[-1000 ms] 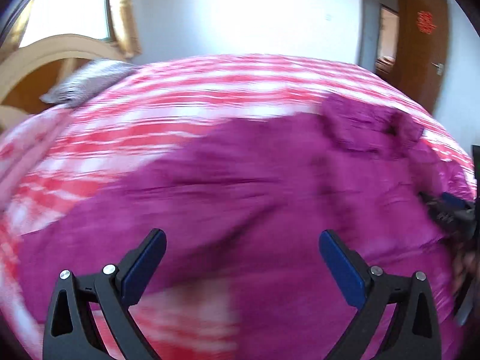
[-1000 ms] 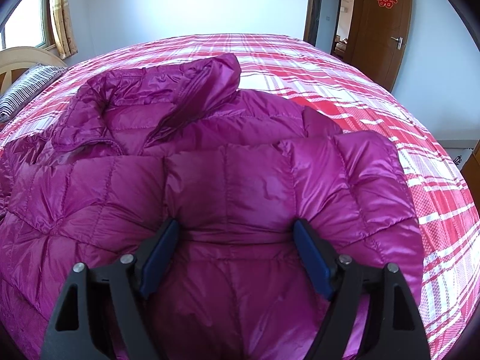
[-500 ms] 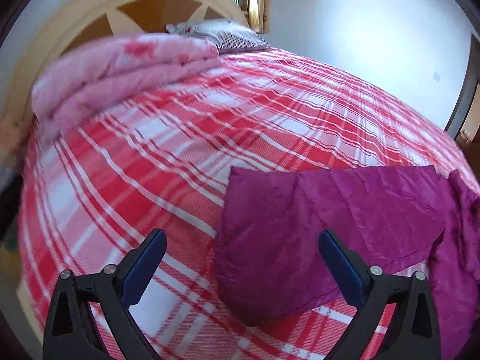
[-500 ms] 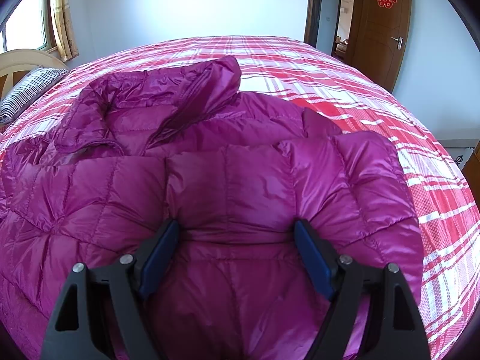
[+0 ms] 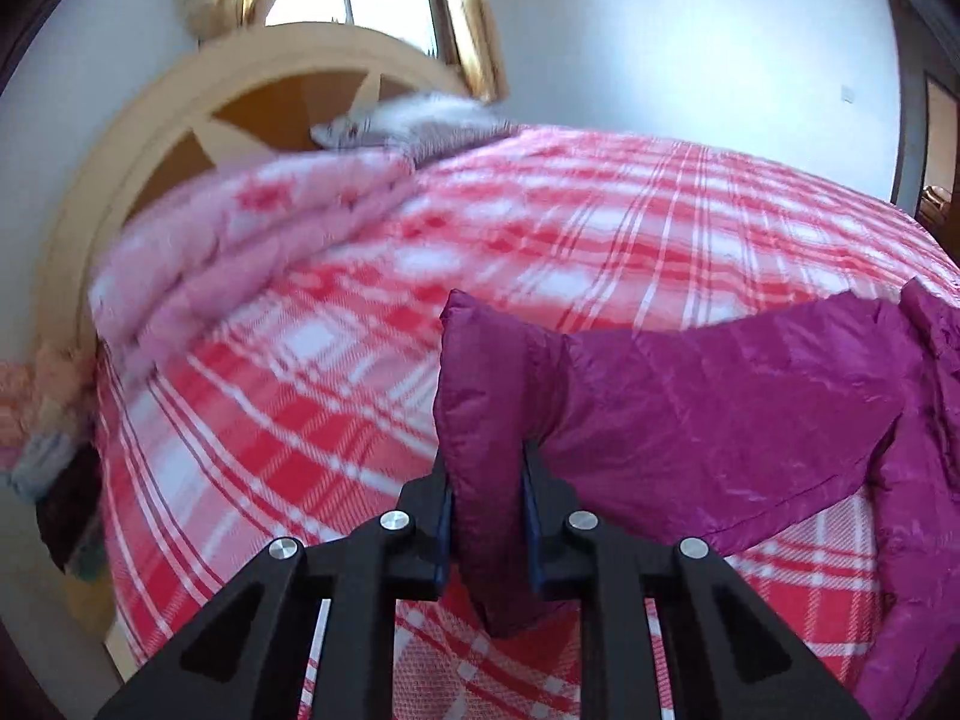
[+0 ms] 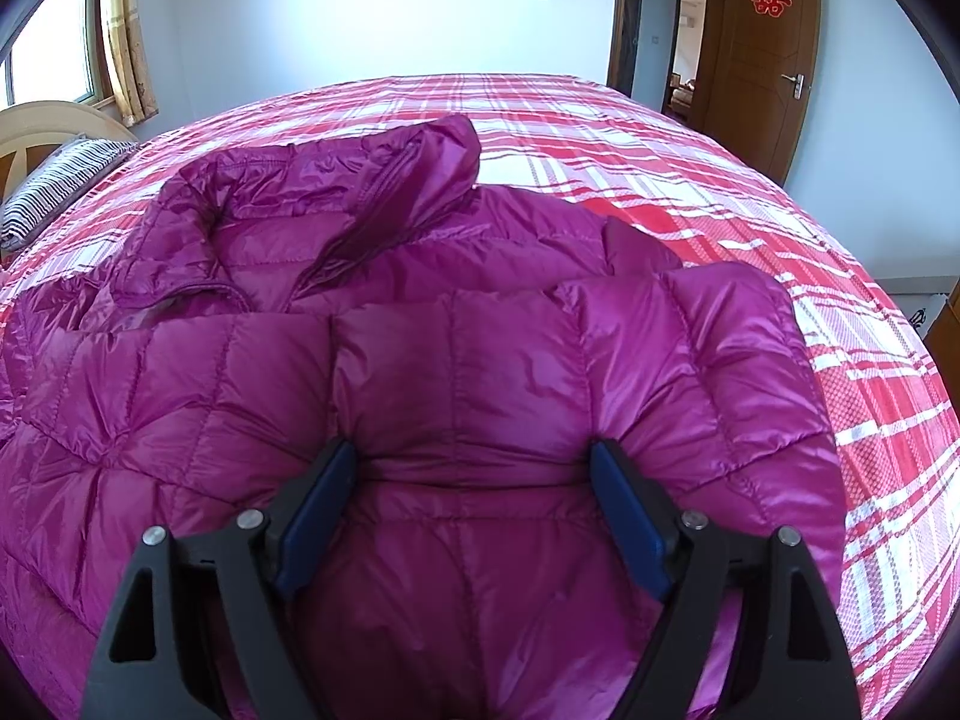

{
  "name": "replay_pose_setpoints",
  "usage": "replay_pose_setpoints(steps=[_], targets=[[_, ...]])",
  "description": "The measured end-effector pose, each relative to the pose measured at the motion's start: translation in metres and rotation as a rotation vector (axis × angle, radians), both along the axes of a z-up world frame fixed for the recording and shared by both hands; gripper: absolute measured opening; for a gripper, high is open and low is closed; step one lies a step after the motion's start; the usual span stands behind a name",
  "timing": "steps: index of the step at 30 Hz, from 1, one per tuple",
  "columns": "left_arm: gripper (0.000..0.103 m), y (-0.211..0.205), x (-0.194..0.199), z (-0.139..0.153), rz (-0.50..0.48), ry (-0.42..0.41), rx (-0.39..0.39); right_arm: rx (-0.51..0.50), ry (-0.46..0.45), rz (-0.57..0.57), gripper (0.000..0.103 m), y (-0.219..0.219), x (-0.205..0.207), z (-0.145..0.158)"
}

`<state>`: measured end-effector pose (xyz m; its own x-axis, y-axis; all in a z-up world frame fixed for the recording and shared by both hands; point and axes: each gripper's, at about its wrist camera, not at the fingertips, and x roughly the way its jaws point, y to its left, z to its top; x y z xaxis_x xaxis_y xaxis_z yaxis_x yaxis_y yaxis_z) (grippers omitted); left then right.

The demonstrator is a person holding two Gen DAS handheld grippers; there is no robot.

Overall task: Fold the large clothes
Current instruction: 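Grasp the sleeve cuff nearest the left tool with the left gripper, then lift the sleeve with the left gripper and fold it across the jacket body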

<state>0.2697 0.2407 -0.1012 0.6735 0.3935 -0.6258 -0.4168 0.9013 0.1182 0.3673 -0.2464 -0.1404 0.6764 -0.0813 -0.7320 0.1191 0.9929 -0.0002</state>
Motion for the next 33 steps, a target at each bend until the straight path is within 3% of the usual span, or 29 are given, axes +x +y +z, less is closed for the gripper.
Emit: replay_pose_setpoints(steps=[9, 18, 25, 33], targets=[[0.014, -0.054, 0.005, 0.07, -0.137, -0.166, 0.042, 0.0, 0.0, -0.001, 0.085, -0.001, 0.0, 0.0], [0.013, -0.138, 0.018, 0.129, -0.367, -0.267, -0.016, 0.001, 0.0, -0.002, 0.085, -0.001, 0.0, 0.0], [0.013, -0.204, 0.033, 0.14, -0.523, -0.283, -0.01, 0.008, -0.003, -0.002, 0.085, 0.0, 0.0, 0.0], [0.013, -0.29, 0.048, 0.117, -0.695, -0.242, -0.01, 0.029, -0.011, 0.006, 0.088, 0.0, -0.001, -0.001]])
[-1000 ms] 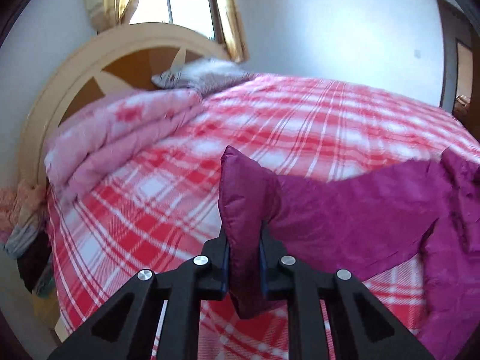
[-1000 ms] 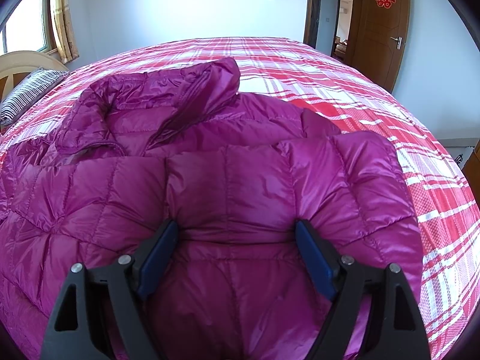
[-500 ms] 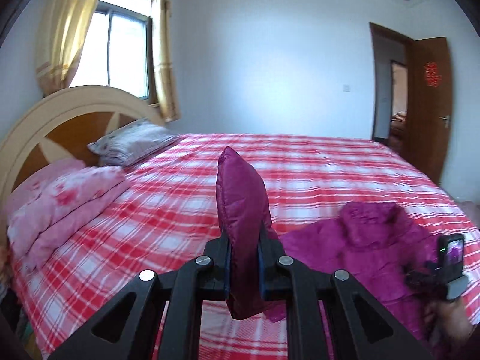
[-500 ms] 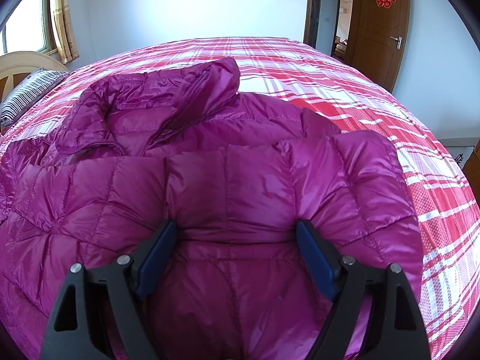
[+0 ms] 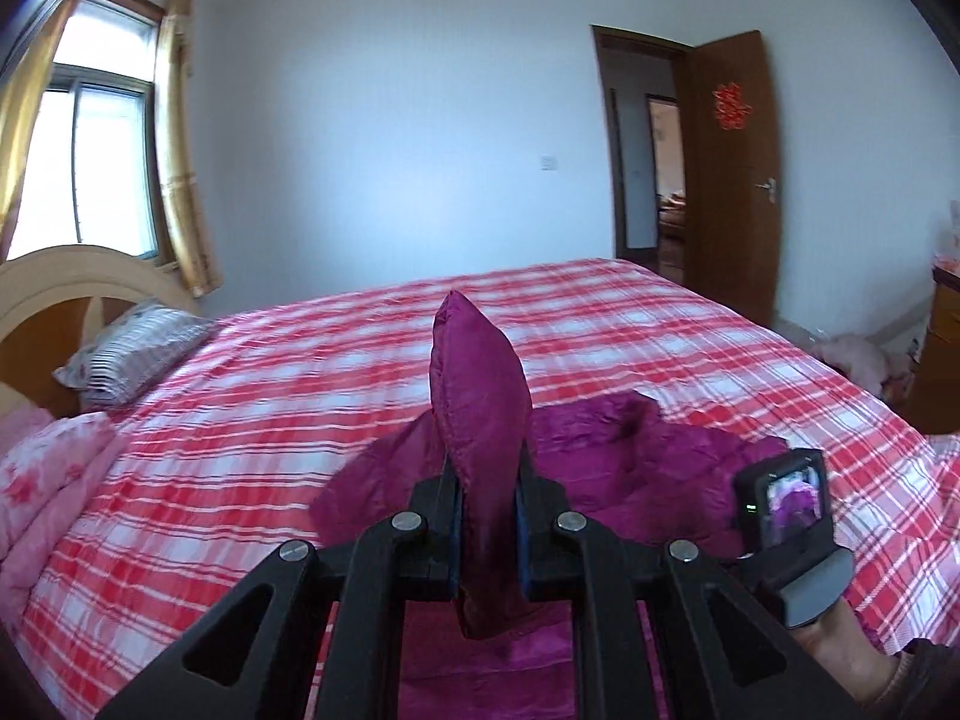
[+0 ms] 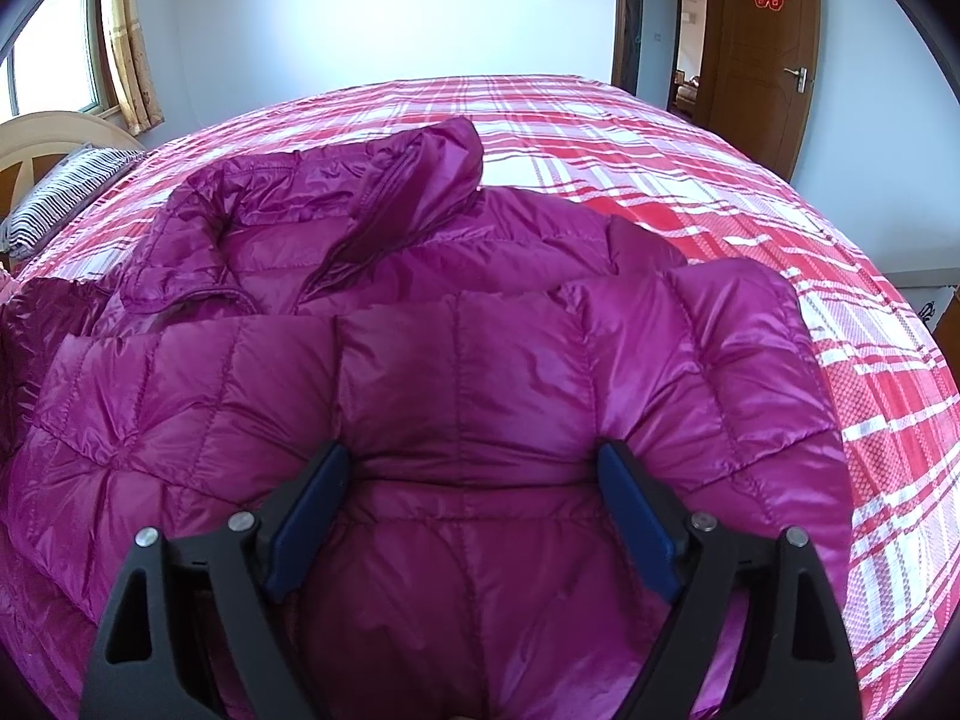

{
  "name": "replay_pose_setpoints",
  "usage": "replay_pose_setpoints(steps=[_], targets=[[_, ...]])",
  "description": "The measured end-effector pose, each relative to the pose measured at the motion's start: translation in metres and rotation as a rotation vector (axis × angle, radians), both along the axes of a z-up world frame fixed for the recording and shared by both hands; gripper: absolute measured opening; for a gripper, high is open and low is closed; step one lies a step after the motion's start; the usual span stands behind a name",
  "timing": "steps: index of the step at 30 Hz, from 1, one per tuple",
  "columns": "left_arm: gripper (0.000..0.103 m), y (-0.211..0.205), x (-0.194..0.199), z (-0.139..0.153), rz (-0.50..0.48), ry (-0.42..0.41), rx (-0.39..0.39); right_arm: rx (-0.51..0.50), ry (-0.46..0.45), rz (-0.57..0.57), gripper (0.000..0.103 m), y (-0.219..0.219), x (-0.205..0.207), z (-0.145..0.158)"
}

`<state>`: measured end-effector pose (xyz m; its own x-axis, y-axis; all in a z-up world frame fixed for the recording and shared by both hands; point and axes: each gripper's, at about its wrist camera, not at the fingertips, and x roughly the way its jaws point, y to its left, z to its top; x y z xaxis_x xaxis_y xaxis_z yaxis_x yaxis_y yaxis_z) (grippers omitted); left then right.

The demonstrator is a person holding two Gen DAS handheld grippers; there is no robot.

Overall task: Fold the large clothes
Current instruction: 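Lift the sleeve with the left gripper and fold it across the jacket body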

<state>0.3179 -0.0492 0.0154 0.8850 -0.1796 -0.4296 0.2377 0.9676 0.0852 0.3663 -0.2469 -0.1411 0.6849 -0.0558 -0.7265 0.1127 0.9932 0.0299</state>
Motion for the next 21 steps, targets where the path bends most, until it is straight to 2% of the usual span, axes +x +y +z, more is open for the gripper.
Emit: replay_pose_setpoints(steps=[5, 10, 12, 14, 16, 18, 20, 21], targets=[[0.013, -0.042, 0.012, -0.036, -0.074, 0.078, -0.005, 0.007, -0.001, 0.002, 0.089, 0.001, 0.001, -0.001], [0.014, -0.066, 0.027, -0.078, -0.084, 0.157, 0.007, 0.027, -0.005, 0.004, 0.09, -0.002, 0.0, -0.001], [0.02, -0.072, 0.029, -0.087, -0.095, 0.202, 0.004, 0.047, -0.012, 0.004, 0.091, -0.006, -0.002, -0.001], [0.02, -0.077, 0.03, -0.089, -0.097, 0.215, 0.008, 0.063, -0.017, 0.004, 0.092, -0.007, -0.003, 0.0], [0.032, -0.085, 0.023, -0.086, -0.108, 0.191, 0.032, 0.068, -0.02, 0.003, 0.092, -0.008, -0.003, 0.0], [0.073, -0.091, 0.004, -0.073, -0.146, 0.103, 0.043, 0.072, -0.023, 0.002, 0.093, -0.009, -0.003, 0.0], [0.088, -0.089, -0.012, -0.06, -0.156, 0.011, 0.046, 0.079, -0.025, 0.003, 0.093, -0.009, -0.003, 0.0], [0.088, -0.085, -0.02, -0.053, -0.161, -0.035, 0.052, 0.085, -0.027, 0.005, 0.094, -0.01, -0.003, 0.0]])
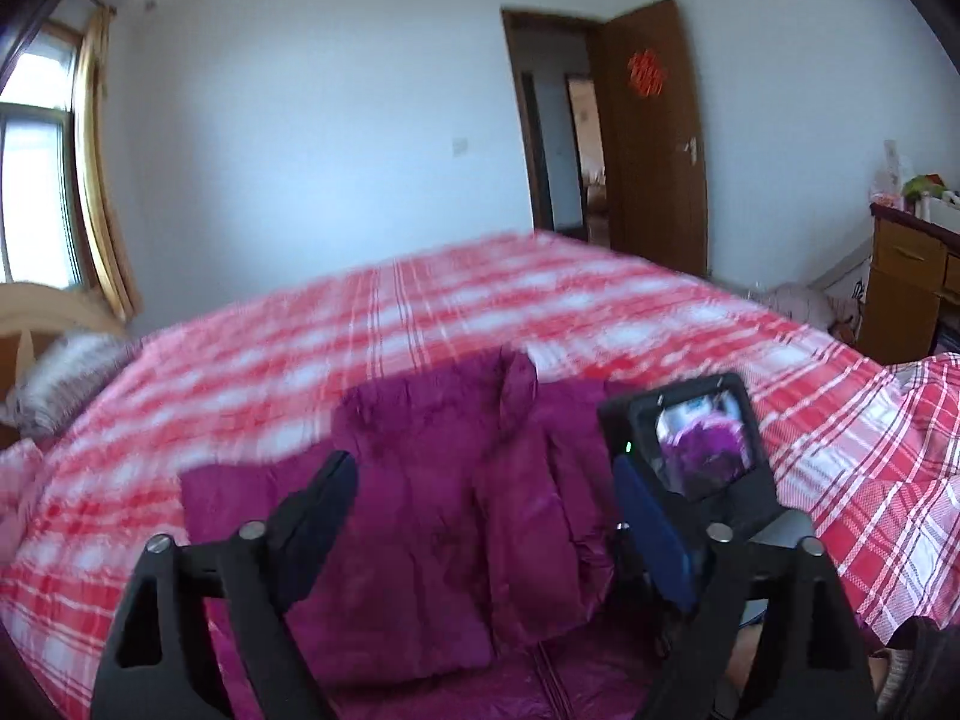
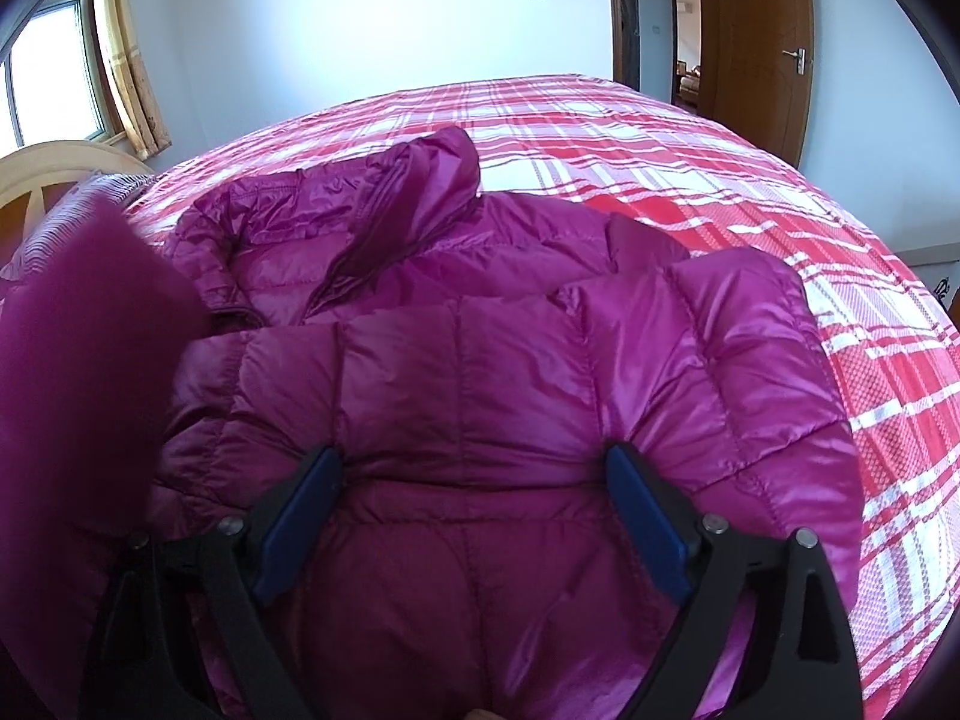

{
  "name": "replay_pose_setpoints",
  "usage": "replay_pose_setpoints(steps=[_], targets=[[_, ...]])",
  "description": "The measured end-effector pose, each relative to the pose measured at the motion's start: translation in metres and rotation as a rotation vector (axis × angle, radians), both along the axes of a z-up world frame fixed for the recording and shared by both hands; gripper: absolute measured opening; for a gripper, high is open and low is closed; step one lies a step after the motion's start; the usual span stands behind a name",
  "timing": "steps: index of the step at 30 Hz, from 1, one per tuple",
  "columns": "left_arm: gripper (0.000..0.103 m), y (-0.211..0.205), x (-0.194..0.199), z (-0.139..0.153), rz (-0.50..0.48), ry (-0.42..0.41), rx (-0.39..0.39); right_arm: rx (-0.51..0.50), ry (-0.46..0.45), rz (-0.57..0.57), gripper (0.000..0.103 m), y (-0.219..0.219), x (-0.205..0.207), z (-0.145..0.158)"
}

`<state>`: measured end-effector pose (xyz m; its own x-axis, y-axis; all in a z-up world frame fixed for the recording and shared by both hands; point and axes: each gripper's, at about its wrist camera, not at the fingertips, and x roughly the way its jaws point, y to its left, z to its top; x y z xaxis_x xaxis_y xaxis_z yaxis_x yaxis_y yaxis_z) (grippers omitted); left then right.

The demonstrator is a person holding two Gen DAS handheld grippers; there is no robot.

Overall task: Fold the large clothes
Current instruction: 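Lift the sleeve with the left gripper and fold it across the jacket body, then release the sleeve with the left gripper and smooth it onto the jacket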

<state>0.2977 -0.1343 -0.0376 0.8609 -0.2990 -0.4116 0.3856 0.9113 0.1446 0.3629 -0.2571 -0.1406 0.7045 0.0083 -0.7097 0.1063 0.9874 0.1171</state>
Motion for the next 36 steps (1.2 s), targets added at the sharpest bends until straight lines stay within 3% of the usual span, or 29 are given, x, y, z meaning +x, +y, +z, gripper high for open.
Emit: replay_pose_setpoints(steps=[4, 7, 11, 14, 16, 18, 19, 20, 23, 27, 30, 33, 36], targets=[[0.088, 0.034, 0.006, 0.006, 0.119, -0.032, 0.028, 0.031, -0.012, 0.004, 0.096, -0.004, -0.002, 0.001], [0.089, 0.076, 0.026, -0.006, 0.256, 0.039, 0.035, 0.103, -0.044, 0.005, 0.096, -0.016, -0.008, 0.006], [0.088, 0.145, 0.046, -0.034, 0.417, 0.152, -0.001, 0.275, -0.098, -0.051, 0.096, -0.044, -0.032, 0.024], [0.088, 0.173, 0.053, -0.05, 0.482, 0.192, -0.009, 0.284, -0.155, -0.136, 0.097, -0.059, -0.054, 0.046], [0.088, 0.183, 0.056, -0.059, 0.511, 0.217, -0.016, 0.318, -0.175, -0.09, 0.096, -0.054, -0.059, 0.058], [0.088, 0.187, 0.057, -0.064, 0.52, 0.234, -0.024, 0.336, -0.122, -0.002, 0.089, -0.036, -0.049, 0.061], [0.088, 0.181, 0.056, -0.063, 0.519, 0.236, -0.026, 0.312, -0.075, 0.045, 0.083, -0.022, -0.041, 0.058], [0.088, 0.177, 0.058, -0.062, 0.512, 0.231, -0.024, 0.257, -0.046, 0.078, 0.07, -0.006, -0.035, 0.056], [0.088, 0.164, 0.061, -0.052, 0.487, 0.197, -0.016, 0.165, -0.002, 0.146, 0.054, 0.022, -0.027, 0.042], [0.089, 0.149, 0.088, -0.044, 0.44, 0.176, -0.011, 0.063, 0.04, 0.135, 0.053, 0.034, -0.029, 0.022], [0.089, 0.131, 0.118, -0.062, 0.495, 0.173, 0.125, 0.004, 0.04, 0.134, 0.052, 0.033, -0.035, 0.014], [0.089, 0.126, 0.148, -0.092, 0.548, 0.218, 0.231, -0.066, 0.051, 0.133, 0.051, 0.035, -0.043, 0.014], [0.089, 0.131, 0.166, -0.123, 0.529, 0.325, 0.213, -0.099, 0.067, 0.144, 0.051, 0.036, -0.045, 0.011]])
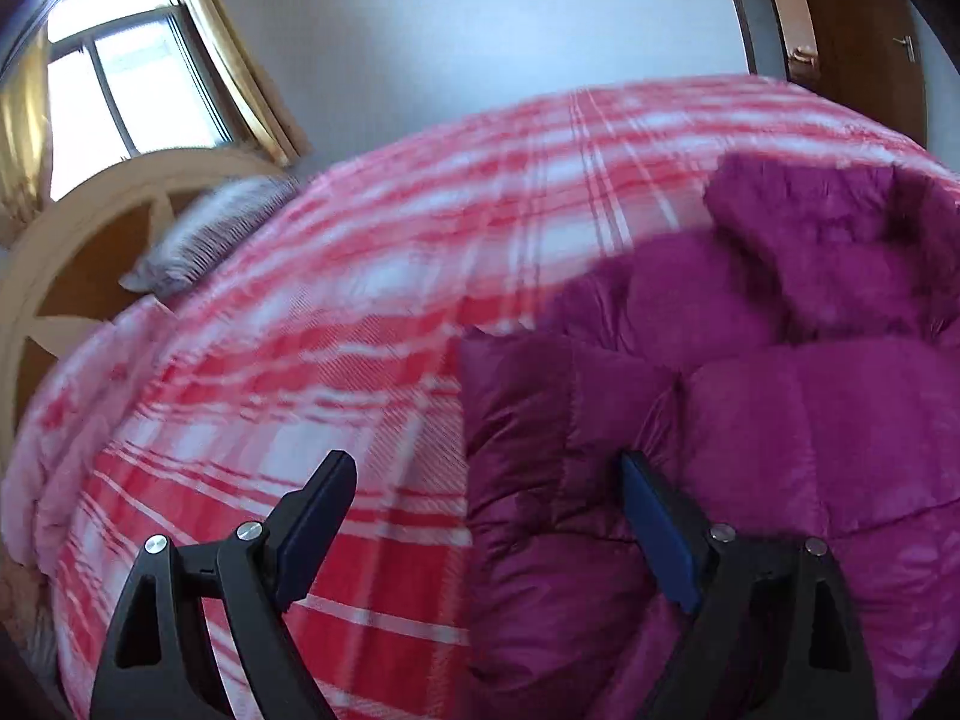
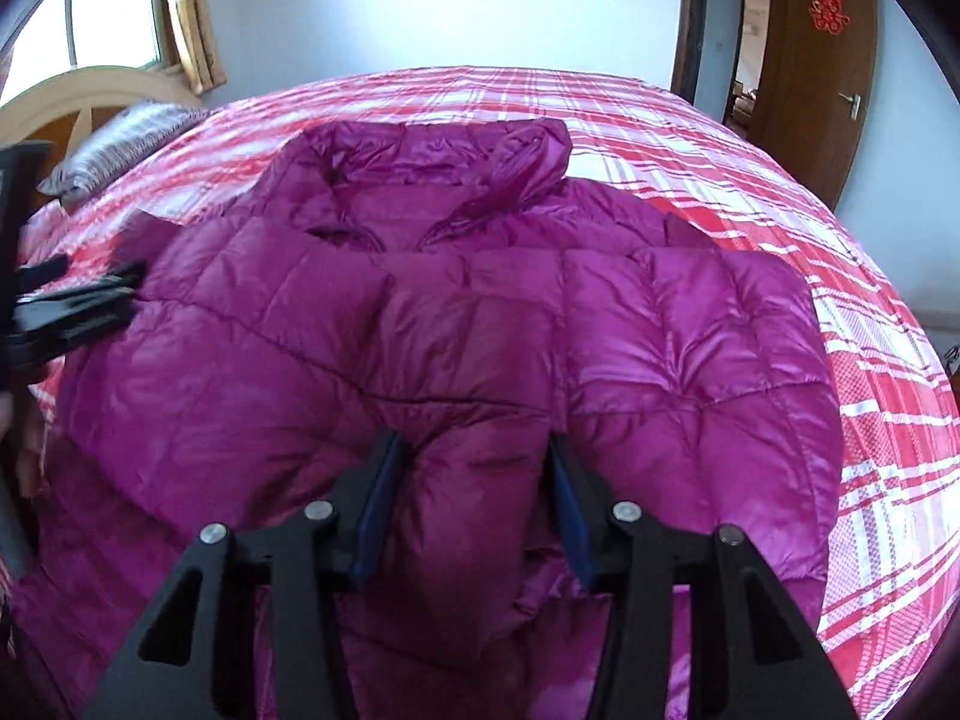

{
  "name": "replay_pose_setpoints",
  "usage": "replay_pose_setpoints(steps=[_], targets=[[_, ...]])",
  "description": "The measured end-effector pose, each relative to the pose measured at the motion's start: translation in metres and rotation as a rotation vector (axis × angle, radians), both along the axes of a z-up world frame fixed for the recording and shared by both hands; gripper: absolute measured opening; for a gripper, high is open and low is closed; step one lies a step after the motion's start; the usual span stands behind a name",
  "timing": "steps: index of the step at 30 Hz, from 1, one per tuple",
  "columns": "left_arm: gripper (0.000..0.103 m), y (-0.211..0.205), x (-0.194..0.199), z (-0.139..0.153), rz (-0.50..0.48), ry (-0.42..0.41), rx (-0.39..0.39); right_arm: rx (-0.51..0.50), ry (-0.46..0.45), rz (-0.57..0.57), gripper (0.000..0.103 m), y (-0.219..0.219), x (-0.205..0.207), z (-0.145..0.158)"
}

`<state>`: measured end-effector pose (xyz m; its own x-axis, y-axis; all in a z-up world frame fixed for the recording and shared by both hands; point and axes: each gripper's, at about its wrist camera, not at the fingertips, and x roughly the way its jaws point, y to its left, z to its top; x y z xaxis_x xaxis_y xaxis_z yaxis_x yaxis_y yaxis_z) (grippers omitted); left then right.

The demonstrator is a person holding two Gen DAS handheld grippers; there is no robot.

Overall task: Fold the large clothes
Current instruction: 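Release the sleeve with the left gripper and smooth it onto the jacket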

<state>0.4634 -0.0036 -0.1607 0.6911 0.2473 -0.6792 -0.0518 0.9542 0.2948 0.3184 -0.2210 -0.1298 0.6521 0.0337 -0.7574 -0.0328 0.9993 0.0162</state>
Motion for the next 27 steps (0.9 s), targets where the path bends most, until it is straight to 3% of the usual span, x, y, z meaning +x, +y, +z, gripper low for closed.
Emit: replay_pose_setpoints(steps=[7, 11, 15, 19, 24, 27], targets=[[0.09, 0.005, -0.001, -0.002, 0.004, -0.01, -0.015, -0.046, 0.041, -0.032, 0.051, 0.005, -0.008, 0.009], [0.09, 0.018, -0.022, 0.028, 0.024, -0.112, -0.07, -0.007, -0.092, -0.059, 0.056, 0.009, -0.019, 0.053], [0.09, 0.033, -0.03, 0.058, 0.06, -0.206, -0.138, 0.041, -0.14, -0.006, 0.063, 0.027, 0.0, 0.07], [0.09, 0.023, -0.018, 0.045, 0.034, -0.128, -0.184, 0.076, -0.08, 0.03, 0.064, 0.042, 0.031, 0.043], [0.091, -0.009, -0.004, -0.002, -0.023, 0.008, -0.101, 0.039, -0.043, 0.007, 0.064, 0.036, 0.038, 0.006], [0.099, -0.004, 0.004, -0.008, -0.005, 0.045, -0.134, 0.016, -0.042, 0.016, 0.065, 0.036, 0.036, 0.0]])
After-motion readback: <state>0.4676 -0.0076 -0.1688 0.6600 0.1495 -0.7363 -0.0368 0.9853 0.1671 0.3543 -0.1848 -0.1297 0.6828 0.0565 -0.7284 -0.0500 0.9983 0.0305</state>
